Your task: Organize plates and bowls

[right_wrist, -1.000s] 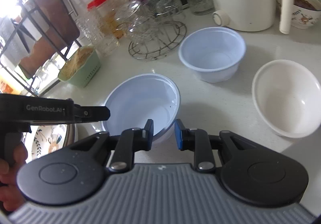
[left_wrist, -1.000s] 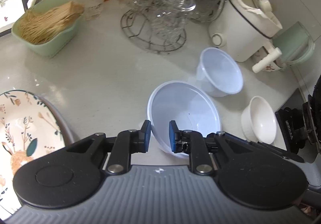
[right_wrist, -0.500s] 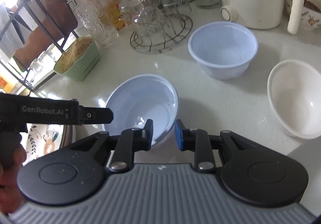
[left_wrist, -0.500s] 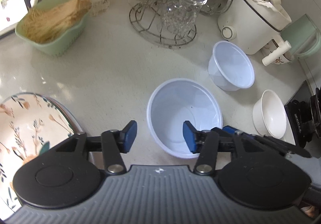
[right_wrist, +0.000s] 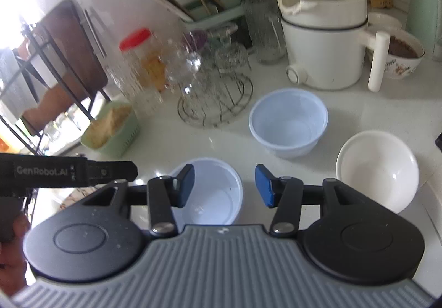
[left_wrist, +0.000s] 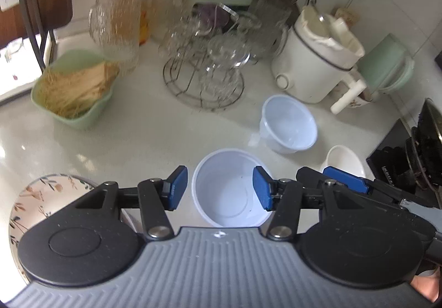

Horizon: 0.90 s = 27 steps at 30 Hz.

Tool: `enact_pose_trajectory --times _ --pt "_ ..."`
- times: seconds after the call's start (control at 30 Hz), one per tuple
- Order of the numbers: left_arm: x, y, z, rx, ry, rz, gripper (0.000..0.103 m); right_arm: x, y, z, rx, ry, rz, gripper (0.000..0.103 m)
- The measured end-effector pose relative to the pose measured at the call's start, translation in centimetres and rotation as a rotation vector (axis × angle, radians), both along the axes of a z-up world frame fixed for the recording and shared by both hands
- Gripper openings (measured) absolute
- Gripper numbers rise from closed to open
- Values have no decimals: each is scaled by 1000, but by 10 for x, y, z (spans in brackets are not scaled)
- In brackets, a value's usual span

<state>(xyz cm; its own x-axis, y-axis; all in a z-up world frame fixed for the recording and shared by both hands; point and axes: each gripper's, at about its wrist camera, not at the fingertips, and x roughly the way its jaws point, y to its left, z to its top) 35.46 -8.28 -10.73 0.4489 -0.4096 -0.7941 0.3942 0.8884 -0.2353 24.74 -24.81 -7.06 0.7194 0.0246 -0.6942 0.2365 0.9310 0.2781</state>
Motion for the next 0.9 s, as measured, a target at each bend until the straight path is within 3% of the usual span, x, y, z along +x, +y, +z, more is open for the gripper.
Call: enact_pose_trajectory --times 0.27,0.53,0.9 --pt "-24 0 30 29 -89 -27 58 -17 4 35 -24 -78 -17 52" --pt "-53 -1 49 -7 -115 -10 58 -36 0 60 -29 -126 -29 52" --pt "-67 -24 51 -14 -121 23 58 -56 -24 60 -56 -138 -12 52"
